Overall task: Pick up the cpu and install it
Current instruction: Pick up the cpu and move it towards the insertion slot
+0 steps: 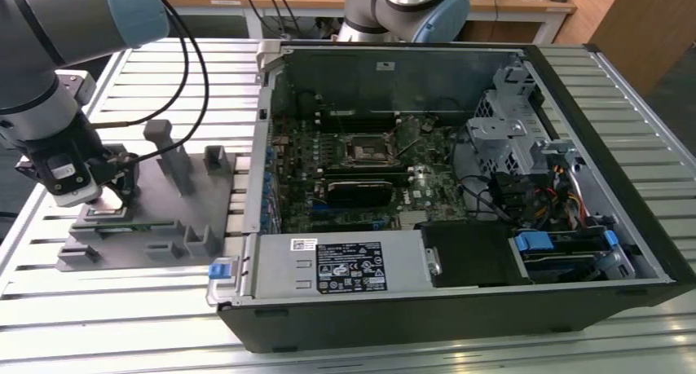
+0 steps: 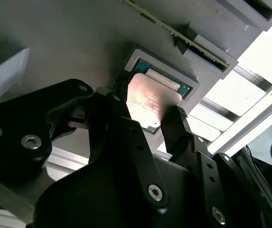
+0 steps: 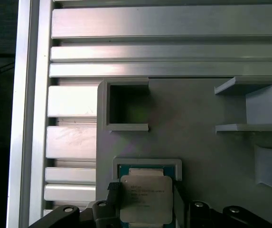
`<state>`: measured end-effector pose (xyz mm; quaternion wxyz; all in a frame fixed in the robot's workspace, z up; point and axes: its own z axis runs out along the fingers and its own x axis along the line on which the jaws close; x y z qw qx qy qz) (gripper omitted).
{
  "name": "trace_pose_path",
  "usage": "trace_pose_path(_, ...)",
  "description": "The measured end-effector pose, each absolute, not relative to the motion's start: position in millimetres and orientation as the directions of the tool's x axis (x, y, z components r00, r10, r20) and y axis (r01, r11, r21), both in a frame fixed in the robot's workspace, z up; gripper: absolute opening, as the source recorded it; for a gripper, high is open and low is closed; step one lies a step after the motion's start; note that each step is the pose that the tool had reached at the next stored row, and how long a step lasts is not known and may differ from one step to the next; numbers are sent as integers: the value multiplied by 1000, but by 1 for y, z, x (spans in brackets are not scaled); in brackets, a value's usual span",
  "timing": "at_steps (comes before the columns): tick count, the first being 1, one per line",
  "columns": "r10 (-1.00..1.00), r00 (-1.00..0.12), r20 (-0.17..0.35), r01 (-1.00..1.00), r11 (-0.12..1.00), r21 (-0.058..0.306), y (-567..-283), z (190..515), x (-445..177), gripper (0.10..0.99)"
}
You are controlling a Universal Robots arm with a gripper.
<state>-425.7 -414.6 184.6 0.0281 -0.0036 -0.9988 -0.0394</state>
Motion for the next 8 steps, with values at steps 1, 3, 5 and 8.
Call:
trace_pose_path(1, 5, -998, 56, 9, 997, 78, -415, 185, -426, 533)
trace_pose_path(3, 5, -998, 56, 9, 997, 78, -415, 185, -426, 533)
trace_pose_path(5, 5, -998, 56, 9, 997, 78, -415, 185, -426, 533)
trace_pose_path(8, 5, -998, 56, 9, 997, 79, -415, 185, -426, 545)
